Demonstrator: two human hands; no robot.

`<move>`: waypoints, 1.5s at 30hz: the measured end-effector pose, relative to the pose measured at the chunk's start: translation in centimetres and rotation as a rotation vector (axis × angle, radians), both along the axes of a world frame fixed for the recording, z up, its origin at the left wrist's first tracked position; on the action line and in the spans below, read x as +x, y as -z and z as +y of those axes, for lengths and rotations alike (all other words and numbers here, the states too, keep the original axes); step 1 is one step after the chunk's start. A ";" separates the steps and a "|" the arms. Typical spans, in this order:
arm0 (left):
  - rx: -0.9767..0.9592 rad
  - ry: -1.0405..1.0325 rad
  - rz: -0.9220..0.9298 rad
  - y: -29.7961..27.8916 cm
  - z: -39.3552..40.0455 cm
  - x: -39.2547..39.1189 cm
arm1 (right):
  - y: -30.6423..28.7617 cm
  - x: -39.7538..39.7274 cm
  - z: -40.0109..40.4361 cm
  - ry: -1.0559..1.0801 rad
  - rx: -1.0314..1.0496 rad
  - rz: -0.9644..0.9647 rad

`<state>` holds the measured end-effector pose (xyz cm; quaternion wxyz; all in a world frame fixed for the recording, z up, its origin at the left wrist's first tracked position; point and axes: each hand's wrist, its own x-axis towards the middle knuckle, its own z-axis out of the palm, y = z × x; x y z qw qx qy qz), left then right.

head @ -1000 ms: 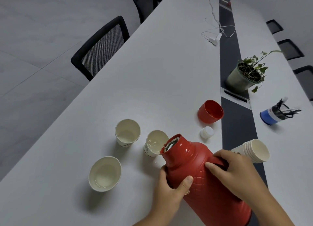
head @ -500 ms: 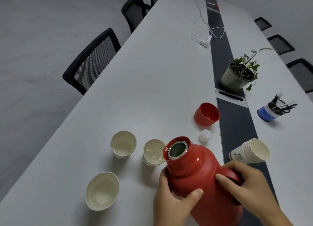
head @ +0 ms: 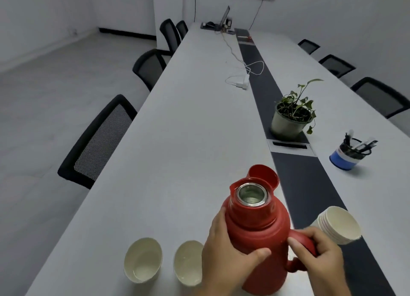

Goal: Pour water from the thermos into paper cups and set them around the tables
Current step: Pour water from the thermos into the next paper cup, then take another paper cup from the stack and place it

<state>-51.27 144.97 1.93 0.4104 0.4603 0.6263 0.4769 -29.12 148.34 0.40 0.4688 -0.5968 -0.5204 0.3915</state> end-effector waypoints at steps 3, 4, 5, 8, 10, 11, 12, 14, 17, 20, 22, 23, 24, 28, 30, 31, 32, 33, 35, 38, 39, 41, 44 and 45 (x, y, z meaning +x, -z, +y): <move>0.044 0.055 0.102 0.4 3.1 -2.1 | 1.9 -1.4 2.8 -0.028 0.006 0.070; 0.054 0.055 0.128 0.5 4.1 -2.8 | 2.4 -2.0 3.7 -0.031 0.015 0.089; 0.060 0.051 0.144 0.6 4.9 -3.5 | 3.0 -2.7 4.5 -0.035 0.024 0.107; 0.086 0.034 0.177 0.8 6.9 -5.5 | 4.0 -4.9 6.8 -0.054 0.054 0.158; 0.088 0.028 0.208 0.9 8.0 -6.7 | 4.7 -6.4 8.3 -0.062 0.065 0.185; 0.088 0.024 0.224 1.1 8.6 -7.2 | 5.2 -7.0 9.0 -0.062 0.054 0.200; 0.087 0.018 0.237 1.2 9.0 -7.6 | 5.6 -7.6 9.6 -0.062 0.042 0.211; 0.075 0.007 0.247 1.4 9.9 -8.5 | 6.9 -8.6 10.6 -0.063 0.029 0.228; 0.071 0.004 0.266 2.2 10.8 -9.6 | 8.7 -9.8 11.4 -0.087 0.023 0.249; 0.083 0.041 0.260 3.3 11.2 -10.4 | 9.1 -10.5 11.7 -0.129 0.052 0.249; 0.092 0.052 0.275 4.0 11.3 -10.6 | 8.8 -10.7 11.6 -0.152 0.073 0.250; 0.090 0.046 0.285 4.4 11.3 -10.6 | 8.4 -10.9 11.7 -0.158 0.082 0.244; 0.083 0.025 0.298 4.9 11.2 -10.3 | 8.1 -11.0 11.6 -0.165 0.089 0.229; 0.059 -0.127 0.336 6.2 9.1 -8.3 | 7.4 -10.6 10.8 -0.138 0.146 -0.035; 0.089 -0.127 0.368 6.2 7.3 -6.7 | 7.3 -8.9 9.5 -0.085 0.208 -0.174; 0.109 -0.111 0.385 6.2 6.4 -5.9 | 7.0 -7.7 8.5 -0.071 0.224 -0.209; 0.126 -0.087 0.396 6.2 5.6 -5.1 | 6.6 -6.2 7.4 -0.053 0.232 -0.250; 0.138 -0.056 0.402 6.1 4.9 -4.2 | 6.4 -4.5 6.0 -0.031 0.245 -0.296; 0.167 0.008 0.388 6.4 4.0 -2.2 | 6.2 -0.7 3.4 0.020 0.292 -0.396; 0.174 0.108 0.360 7.7 3.0 1.6 | 6.6 5.7 0.5 0.090 0.305 -0.568; 0.163 0.139 0.359 8.3 2.7 3.0 | 6.8 7.9 0.0 0.114 0.284 -0.628; 0.136 0.182 0.349 9.8 2.3 5.9 | 7.2 11.6 0.0 0.165 0.204 -0.709; 0.062 0.227 0.320 11.6 2.7 9.6 | 8.1 15.5 2.1 0.171 0.069 -0.720; 0.037 0.235 0.317 12.0 3.3 10.7 | 8.4 16.3 3.2 0.142 0.031 -0.721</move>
